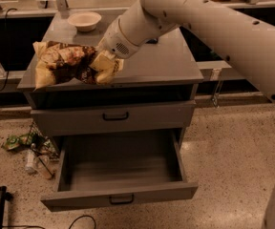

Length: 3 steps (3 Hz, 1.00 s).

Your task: Place brown chip bag into middle drawer

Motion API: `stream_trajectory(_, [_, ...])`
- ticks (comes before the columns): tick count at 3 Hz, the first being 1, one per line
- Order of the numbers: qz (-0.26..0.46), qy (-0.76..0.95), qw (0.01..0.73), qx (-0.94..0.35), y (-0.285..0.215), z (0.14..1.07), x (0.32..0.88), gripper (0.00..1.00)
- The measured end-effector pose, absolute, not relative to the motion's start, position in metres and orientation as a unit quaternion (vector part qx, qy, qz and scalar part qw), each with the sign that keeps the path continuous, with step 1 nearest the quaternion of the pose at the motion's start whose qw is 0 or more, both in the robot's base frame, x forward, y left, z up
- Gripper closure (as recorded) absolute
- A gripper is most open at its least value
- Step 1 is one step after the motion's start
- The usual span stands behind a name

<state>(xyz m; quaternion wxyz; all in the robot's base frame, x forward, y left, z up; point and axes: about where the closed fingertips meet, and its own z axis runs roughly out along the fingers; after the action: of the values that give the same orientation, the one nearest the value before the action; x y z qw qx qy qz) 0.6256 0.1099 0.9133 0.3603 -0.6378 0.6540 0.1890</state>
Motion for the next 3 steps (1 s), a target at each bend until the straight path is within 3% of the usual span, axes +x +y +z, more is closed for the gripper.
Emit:
stream_trajectory(2, [0.188, 0.657, 0.349, -0.641, 0.112, 0.907, 0.618, 1.0])
stream_trajectory(3, [0.187, 0.686, 0.346, -0.612, 0.097, 0.912, 0.574, 1.0])
